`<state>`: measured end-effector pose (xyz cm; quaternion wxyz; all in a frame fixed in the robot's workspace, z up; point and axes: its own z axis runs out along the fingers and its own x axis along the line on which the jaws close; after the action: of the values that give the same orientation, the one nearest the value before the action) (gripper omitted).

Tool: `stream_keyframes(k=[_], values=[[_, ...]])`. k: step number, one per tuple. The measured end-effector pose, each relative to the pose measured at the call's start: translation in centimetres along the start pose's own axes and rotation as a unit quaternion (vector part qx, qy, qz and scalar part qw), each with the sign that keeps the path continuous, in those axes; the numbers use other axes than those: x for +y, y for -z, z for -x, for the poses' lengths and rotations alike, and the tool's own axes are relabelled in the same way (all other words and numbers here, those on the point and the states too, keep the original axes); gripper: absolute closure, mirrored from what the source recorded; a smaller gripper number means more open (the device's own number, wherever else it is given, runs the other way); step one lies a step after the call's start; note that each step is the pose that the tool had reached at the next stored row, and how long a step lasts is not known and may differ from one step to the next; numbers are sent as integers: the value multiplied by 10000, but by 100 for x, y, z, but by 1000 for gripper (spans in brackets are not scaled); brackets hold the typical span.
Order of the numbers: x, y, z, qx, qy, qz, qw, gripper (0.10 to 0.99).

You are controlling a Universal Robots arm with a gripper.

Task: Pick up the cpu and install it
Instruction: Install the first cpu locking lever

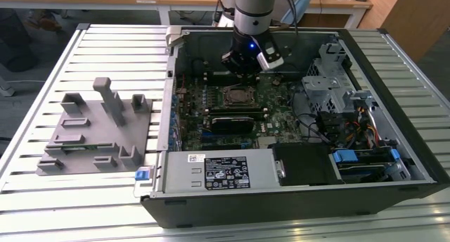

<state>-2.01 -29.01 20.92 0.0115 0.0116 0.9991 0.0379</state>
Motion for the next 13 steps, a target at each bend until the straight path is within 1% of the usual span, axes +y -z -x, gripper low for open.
stream_keyframes(k=[4, 13], values=[[0, -6, 0, 3, 0, 2, 10000, 980], [3, -8, -9, 4, 0, 30, 10000, 980]])
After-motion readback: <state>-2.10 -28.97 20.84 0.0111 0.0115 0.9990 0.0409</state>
